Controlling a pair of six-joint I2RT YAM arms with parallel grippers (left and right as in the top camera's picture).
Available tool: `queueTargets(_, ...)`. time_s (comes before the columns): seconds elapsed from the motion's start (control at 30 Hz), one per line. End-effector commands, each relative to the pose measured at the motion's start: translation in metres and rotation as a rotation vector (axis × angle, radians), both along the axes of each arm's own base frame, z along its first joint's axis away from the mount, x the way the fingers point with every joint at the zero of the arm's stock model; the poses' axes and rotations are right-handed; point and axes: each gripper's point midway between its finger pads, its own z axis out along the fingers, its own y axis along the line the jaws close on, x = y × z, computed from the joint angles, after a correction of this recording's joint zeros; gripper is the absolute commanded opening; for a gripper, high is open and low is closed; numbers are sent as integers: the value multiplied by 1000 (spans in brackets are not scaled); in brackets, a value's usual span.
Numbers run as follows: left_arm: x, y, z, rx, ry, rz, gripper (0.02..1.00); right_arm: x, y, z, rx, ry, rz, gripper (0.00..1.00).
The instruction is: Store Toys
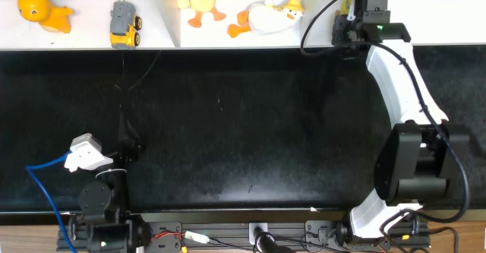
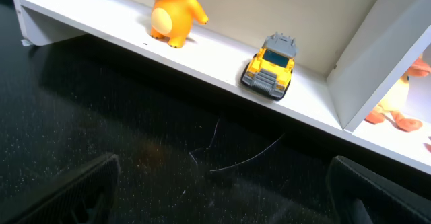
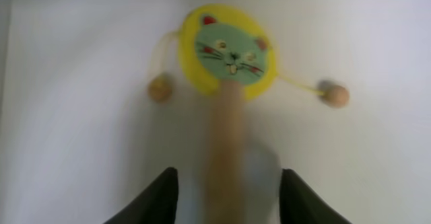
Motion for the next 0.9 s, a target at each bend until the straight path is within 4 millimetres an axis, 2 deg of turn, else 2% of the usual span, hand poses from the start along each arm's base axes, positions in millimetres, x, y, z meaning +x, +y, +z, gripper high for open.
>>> queueTargets(0.03, 0, 0, 1, -16, -13, 5, 998, 8, 3, 10, 1, -35, -2, 470)
queueTargets(0.27, 0, 0, 1, -16, -13, 5, 998, 2, 4, 12, 22, -24, -30, 728)
queueTargets(0.3, 0, 0, 1, -16, -13, 5, 998, 0, 3, 14, 30, -22, -40, 741)
queueTargets(0.4, 0, 0, 1, -16, -13, 5, 998, -8, 3, 27, 51, -27, -75, 836)
queueTargets(0.5, 0, 0, 1, -16, -13, 5, 996, -20, 2, 46, 73, -41, -101, 853)
queueTargets(0.53, 0, 0, 1, -16, -13, 5, 998, -25, 2, 52, 78, -42, -108, 941)
queueTargets(0.57, 0, 0, 1, -16, -13, 5, 998, -32, 2, 59, 86, -42, -119, 998)
queueTargets(0.7, 0, 0, 1, -16, -13, 5, 998, -66, 1, 80, 125, -9, -179, 996)
queueTargets(0.9, 0, 0, 1, -16, -13, 5, 998, -131, -1, 90, 192, 116, -313, 993)
